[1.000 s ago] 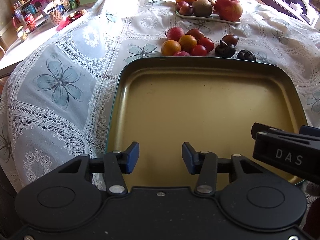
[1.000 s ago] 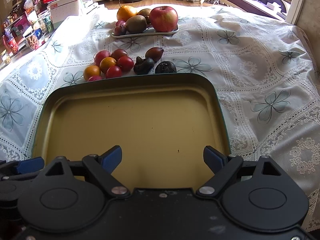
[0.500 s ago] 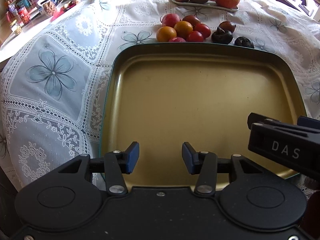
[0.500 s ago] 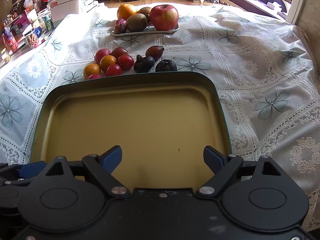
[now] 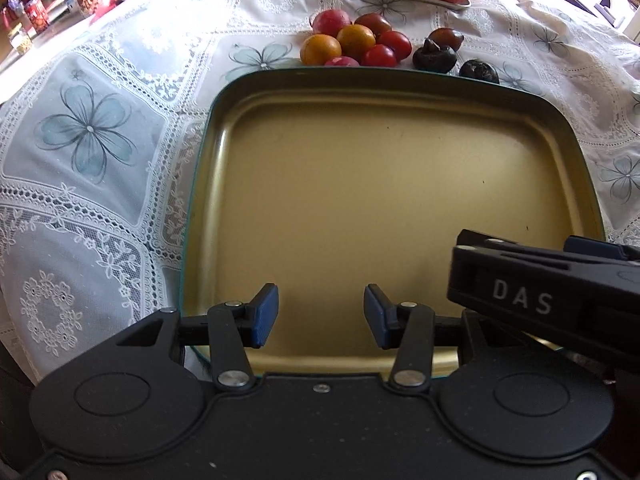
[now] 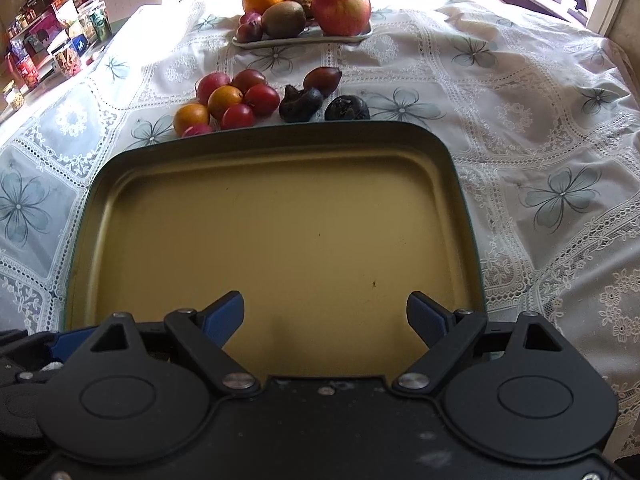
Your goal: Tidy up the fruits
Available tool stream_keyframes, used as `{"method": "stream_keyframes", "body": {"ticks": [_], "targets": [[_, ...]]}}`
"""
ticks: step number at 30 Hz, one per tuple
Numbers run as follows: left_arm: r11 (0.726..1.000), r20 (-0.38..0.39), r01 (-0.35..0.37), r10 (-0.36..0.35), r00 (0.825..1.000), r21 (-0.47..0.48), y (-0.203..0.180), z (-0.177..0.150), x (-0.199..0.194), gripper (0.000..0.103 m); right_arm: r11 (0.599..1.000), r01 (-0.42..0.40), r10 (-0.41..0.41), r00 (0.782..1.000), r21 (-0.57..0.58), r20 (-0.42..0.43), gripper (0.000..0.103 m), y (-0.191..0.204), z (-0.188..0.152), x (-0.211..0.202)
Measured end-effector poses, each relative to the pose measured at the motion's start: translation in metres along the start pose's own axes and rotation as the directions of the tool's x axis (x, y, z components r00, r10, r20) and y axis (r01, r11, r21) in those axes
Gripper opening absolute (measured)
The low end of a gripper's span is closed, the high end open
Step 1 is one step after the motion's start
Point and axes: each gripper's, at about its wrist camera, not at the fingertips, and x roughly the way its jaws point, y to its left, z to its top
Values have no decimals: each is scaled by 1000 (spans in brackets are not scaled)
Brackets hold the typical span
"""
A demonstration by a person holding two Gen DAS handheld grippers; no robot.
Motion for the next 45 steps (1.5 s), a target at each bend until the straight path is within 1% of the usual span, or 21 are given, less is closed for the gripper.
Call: {"method": "stream_keyframes", "body": {"ticks": [2,7,15,17,20,22,25,27,29,30,31,32,34,36,38,41,44,45], "targets": [[1000,-9,5,-5,1000,0,0,0,1,54,1000,8,-8,1000,5,-25,93,3,1,3],[1000,-28,17,-17,999,-11,1,1,3,54,1000,10,-9,999,16,-47,93,5,1,5],[1000,-41,21,-22,999,-17,0,2,6,54,1000,13,-12,998,11,-65,93,10,1,7],[1000,-22,11,-11,1000,-11,-1,2,3,54,1000,8,-7,998,13,-67,93,9,0,7],[1000,40,-1,1,999,2,1,8,-7,54,1000,-2,3,997,14,-77,93,8,1,7],[1000,77,-10,11,997,-6,5,17,-15,54,1000,-3,4,997,13,-75,93,7,5,5],[1000,128,-21,24,991,-20,11,30,-24,54,1000,20,-20,1000,5,-11,93,4,17,-6],[1000,148,1,2,989,-17,15,39,-26,55,999,37,-37,999,9,33,93,-1,25,-14],[999,131,47,-44,990,-20,21,53,-26,56,1000,21,-22,998,14,58,93,-6,33,-21],[997,118,67,-63,991,-29,23,60,-25,56,1000,4,-5,998,18,68,92,-9,37,-23],[996,116,79,-75,990,-34,25,68,-23,56,999,-30,28,996,27,89,92,-14,49,-27],[997,128,76,-71,989,-34,26,75,-23,55,999,-30,28,996,27,89,92,-14,49,-27],[999,184,23,-17,983,-30,24,85,-24,55,999,-36,33,993,26,112,90,-18,61,-28],[999,228,-10,16,974,-30,25,99,-23,55,999,-41,38,990,23,136,90,-21,76,-27],[999,232,-11,20,972,-41,29,115,-18,54,999,-47,43,990,24,138,86,-25,91,-21],[999,228,40,-34,973,-19,30,133,-6,54,993,-116,111,986,33,126,85,-37,116,-7],[999,217,49,-43,975,-19,28,144,9,53,991,-116,111,990,60,86,85,-43,134,15],[998,213,52,-47,976,-18,27,146,13,52,992,-113,108,992,64,72,83,-44,136,21]]}}
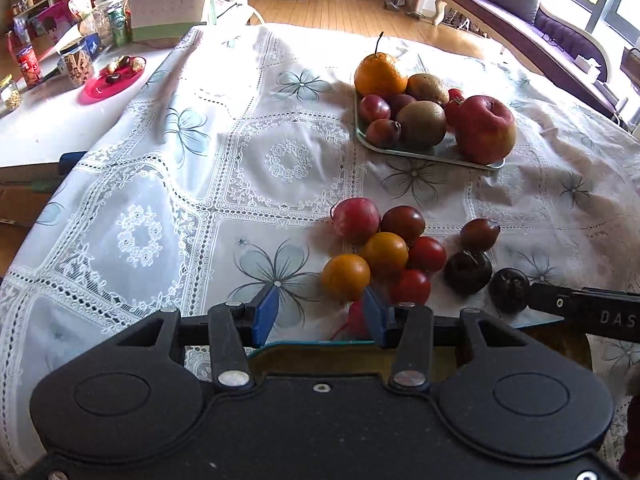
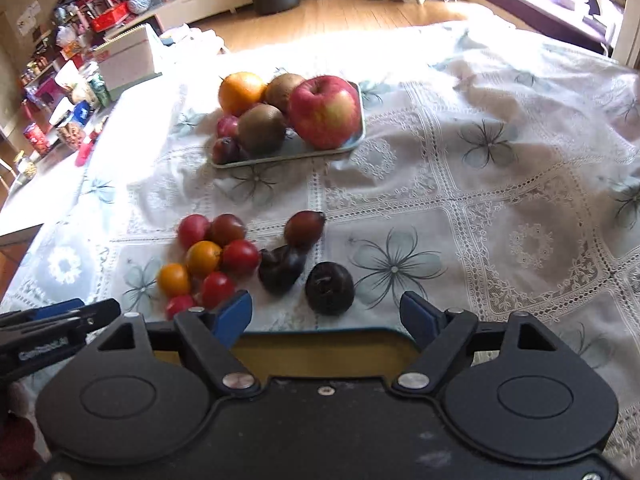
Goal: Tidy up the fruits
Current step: 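Grasp the small orange fruit with the left tool while the right tool grasps a dark plum, then carry both fruits over the tray and open the left tool to drop the orange fruit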
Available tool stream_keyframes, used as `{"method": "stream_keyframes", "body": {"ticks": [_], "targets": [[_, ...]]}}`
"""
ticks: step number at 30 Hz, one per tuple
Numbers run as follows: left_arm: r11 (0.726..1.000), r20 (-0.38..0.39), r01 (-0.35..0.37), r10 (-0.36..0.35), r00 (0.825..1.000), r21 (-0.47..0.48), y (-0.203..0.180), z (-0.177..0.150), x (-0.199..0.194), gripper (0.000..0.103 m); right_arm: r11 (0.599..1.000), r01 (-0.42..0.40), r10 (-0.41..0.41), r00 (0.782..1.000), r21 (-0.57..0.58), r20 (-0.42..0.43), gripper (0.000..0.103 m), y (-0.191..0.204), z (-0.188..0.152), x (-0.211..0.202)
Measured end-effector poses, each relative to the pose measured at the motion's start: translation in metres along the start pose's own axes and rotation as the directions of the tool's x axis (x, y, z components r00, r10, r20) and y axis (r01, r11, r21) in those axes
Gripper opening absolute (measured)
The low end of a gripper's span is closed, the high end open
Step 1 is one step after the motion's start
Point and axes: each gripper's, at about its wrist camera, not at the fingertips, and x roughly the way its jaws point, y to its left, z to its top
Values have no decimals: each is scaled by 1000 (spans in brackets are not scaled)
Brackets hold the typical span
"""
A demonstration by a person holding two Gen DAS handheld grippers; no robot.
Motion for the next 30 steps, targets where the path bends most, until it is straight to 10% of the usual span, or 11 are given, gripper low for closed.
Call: {"method": "stream_keyframes", "body": {"ticks": [19,24,30], "targets": [[998,-53,-40,42,998,41,-18,6,52,56,997,75,-76,996,-32,-39,78,10,-11,72],[998,-79,-53,55,995,33,-19,11,64,55,997,69,-70,997,-27,-13,42,7,-8,70],[999,-93,-40,43,995,32,-19,11,72,46,999,43,-43,999,2,-14,41,1,-5,68]]}}
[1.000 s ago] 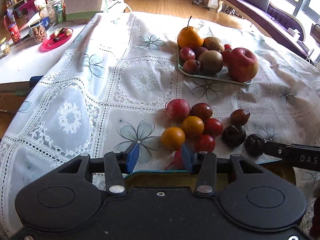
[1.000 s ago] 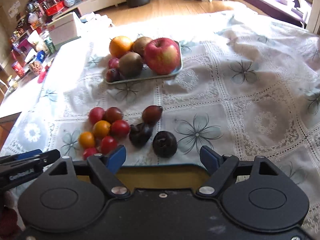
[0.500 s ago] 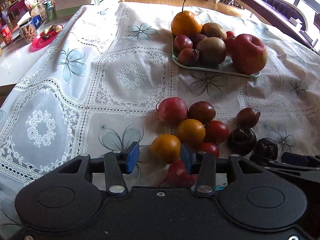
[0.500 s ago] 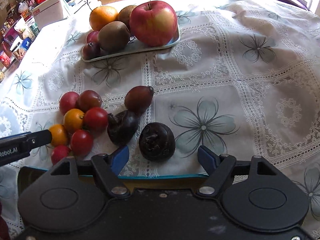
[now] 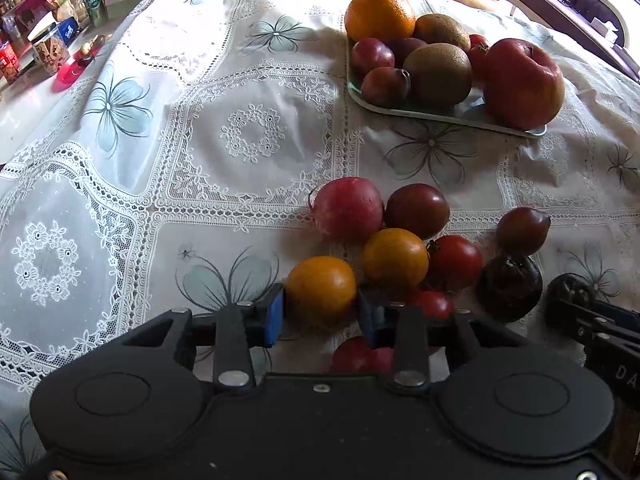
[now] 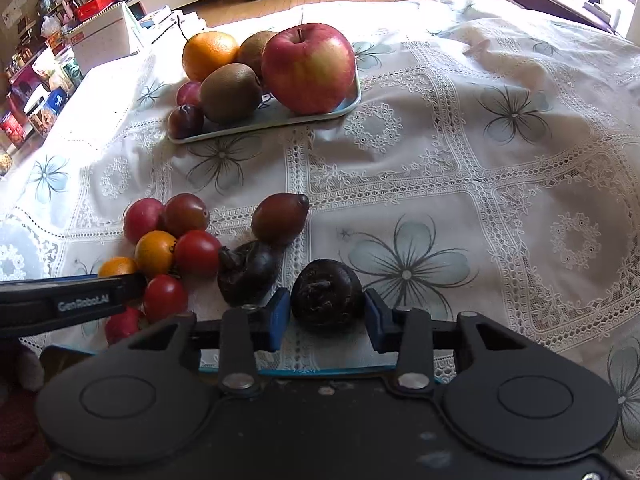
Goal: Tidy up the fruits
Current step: 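Carry both fruits over the tray and open the left tool to drop the orange fruit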
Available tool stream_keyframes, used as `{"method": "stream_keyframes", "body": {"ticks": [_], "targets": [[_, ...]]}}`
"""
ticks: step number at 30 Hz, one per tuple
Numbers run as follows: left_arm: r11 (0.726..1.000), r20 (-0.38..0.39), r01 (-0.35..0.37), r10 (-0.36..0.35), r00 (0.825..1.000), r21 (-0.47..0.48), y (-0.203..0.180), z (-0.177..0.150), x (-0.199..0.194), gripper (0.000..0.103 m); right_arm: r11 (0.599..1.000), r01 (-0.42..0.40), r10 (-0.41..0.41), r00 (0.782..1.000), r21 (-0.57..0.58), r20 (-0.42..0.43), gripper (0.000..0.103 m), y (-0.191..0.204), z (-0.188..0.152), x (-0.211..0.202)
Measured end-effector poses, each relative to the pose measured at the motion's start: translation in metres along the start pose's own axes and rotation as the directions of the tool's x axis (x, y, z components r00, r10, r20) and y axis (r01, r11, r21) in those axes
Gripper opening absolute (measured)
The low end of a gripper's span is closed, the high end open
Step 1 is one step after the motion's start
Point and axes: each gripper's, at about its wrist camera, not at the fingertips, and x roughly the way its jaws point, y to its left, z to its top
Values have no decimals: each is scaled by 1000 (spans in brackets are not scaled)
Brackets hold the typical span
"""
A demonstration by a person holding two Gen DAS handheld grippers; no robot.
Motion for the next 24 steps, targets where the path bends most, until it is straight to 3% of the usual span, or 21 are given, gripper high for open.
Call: {"method": "stream_keyframes", "body": {"ticks": [7,14,18,24], "targets": [[999,61,10,-8,998,-33,7,3,-35,46,1000,-6,5,999,21,49,41,-5,-1,-17],[999,178,-6,13,984,-39,10,-24,-104,46,998,-38,28,987,58,157,41,-5,-6,-76],[999,160,-24,27,987,-23,5,-55,-115,46,997,-54,44,980,47,193,41,2,-27,-110],[1000,93,-24,24,995,-4,-1,-101,-110,46,997,-64,61,993,33,99,41,9,-75,-124]]}}
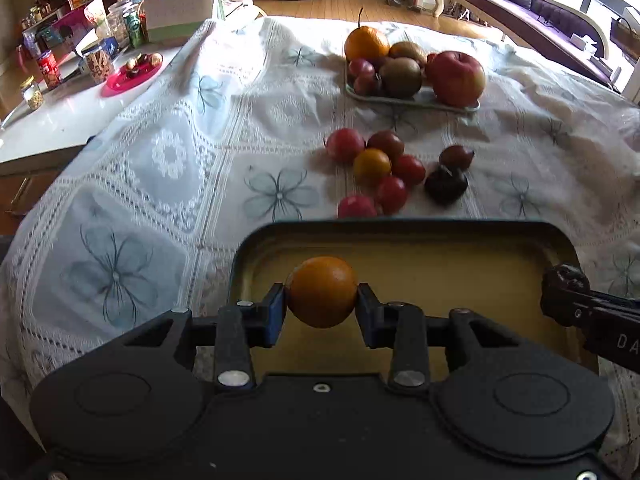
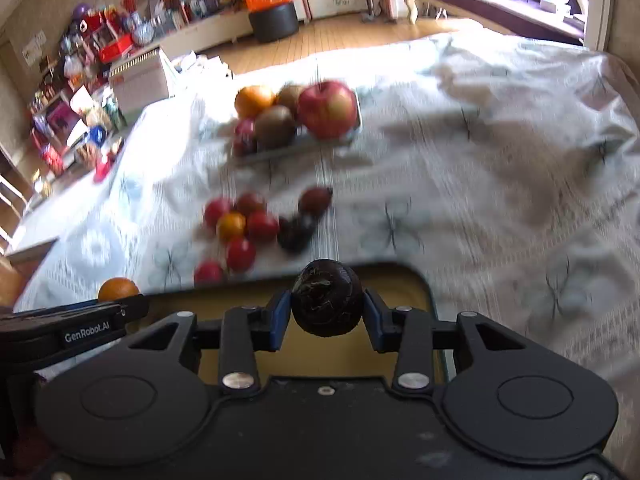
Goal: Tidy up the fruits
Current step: 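Carry both fruits over the tray and open the left tool to drop the orange fruit, then lower the dark plum into the tray and open the right tool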
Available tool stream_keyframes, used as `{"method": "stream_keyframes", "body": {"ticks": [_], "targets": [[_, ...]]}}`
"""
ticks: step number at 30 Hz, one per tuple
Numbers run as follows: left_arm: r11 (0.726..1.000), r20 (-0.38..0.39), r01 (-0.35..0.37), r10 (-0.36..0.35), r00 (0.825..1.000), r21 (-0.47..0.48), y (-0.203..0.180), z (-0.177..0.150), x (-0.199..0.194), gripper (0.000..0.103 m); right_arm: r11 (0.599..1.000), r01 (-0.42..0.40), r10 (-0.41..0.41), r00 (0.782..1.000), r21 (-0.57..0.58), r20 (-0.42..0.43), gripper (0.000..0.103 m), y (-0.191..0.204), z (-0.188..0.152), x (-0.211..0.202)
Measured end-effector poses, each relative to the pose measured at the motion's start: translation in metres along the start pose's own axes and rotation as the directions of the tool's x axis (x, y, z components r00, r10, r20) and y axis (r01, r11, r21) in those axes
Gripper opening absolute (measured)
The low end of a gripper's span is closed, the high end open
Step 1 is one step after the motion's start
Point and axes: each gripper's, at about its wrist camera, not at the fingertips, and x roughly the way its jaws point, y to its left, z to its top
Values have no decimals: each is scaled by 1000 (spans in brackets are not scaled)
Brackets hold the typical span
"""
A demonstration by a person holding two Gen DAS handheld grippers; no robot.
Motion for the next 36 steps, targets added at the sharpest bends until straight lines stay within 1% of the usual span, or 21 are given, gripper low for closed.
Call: {"method": "stream_keyframes", "body": {"ticks": [5,8,10,12,15,24,30,36], "targets": [[1000,-34,-8,8,999,-9,0,-27,0,46,999,31,-34,996,-43,-85,41,1,-42,2],[1000,-39,-12,11,999,-9,2,-36,-3,46,998,45,-48,994,-36,-94,41,0,-60,2],[1000,-34,-28,28,999,-1,1,-41,-4,46,998,51,-55,993,-43,-101,41,1,-68,3],[999,-36,-37,36,999,-5,0,-45,-4,46,997,50,-56,992,-58,-112,41,4,-70,6],[1000,-54,-29,29,998,-7,1,-48,0,46,997,46,-53,991,-62,-120,41,5,-69,9],[999,-58,-33,32,998,-6,2,-52,0,46,996,64,-73,988,-69,-134,41,5,-71,13],[999,-33,-43,43,999,0,2,-52,-5,46,995,71,-80,988,-71,-135,42,5,-70,15],[999,-42,-48,48,998,-7,3,-53,-3,46,994,82,-91,987,-76,-133,41,6,-71,16]]}}
